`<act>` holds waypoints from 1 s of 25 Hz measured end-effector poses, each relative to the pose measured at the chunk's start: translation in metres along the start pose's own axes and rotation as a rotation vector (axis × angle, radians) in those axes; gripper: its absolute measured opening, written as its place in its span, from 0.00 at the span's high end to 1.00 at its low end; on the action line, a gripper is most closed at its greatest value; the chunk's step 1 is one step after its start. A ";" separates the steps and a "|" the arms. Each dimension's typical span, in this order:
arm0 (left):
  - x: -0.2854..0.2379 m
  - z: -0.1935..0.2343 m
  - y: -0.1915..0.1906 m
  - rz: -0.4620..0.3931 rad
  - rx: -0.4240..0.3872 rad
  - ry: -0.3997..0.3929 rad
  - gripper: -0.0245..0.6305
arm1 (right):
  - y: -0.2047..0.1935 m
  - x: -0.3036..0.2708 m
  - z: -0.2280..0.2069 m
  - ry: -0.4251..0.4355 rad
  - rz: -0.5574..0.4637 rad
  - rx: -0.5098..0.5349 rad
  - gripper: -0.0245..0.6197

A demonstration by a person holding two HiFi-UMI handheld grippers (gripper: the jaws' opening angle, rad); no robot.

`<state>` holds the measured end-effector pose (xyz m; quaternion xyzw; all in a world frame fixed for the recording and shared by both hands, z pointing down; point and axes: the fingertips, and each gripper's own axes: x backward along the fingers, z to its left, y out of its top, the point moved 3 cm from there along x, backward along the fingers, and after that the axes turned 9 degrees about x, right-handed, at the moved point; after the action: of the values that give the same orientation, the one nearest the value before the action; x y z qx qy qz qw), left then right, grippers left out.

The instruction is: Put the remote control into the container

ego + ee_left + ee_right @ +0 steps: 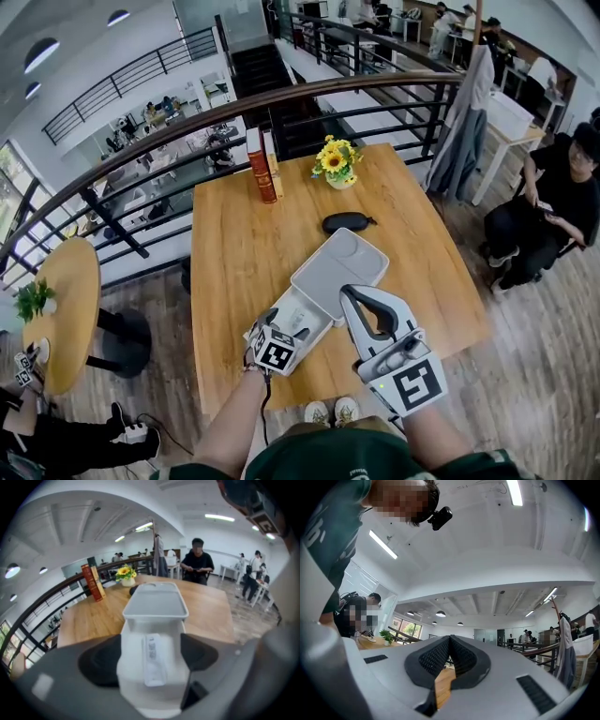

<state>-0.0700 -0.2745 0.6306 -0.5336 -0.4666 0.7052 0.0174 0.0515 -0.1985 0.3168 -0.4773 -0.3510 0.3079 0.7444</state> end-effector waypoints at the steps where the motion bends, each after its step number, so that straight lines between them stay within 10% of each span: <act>1: 0.006 0.000 0.004 -0.018 0.003 0.003 0.36 | 0.000 -0.001 0.002 0.005 0.005 0.002 0.93; 25: 0.183 -0.009 0.115 -0.605 -0.080 0.176 0.36 | 0.026 -0.010 0.014 0.009 -0.066 0.011 0.93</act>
<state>-0.0878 -0.2381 0.4184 -0.4297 -0.6284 0.6002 0.2455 0.0311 -0.1901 0.2943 -0.4626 -0.3615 0.2832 0.7584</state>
